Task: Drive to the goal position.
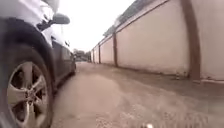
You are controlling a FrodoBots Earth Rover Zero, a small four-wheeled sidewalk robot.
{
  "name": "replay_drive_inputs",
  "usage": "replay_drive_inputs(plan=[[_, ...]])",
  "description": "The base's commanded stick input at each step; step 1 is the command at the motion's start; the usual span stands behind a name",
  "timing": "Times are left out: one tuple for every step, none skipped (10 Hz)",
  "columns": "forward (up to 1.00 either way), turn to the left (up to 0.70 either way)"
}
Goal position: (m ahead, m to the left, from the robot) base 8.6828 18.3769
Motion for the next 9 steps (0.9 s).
replay_drive_inputs(plan=[[0.0, -1.0], [0.0, -1.0], [0.0, -1.0], [0.0, -1.0], [0.0, -1.0], [0.0, -1.0], [0.39, -0.57], [1.0, 0.12], [1.0, 0.12]])
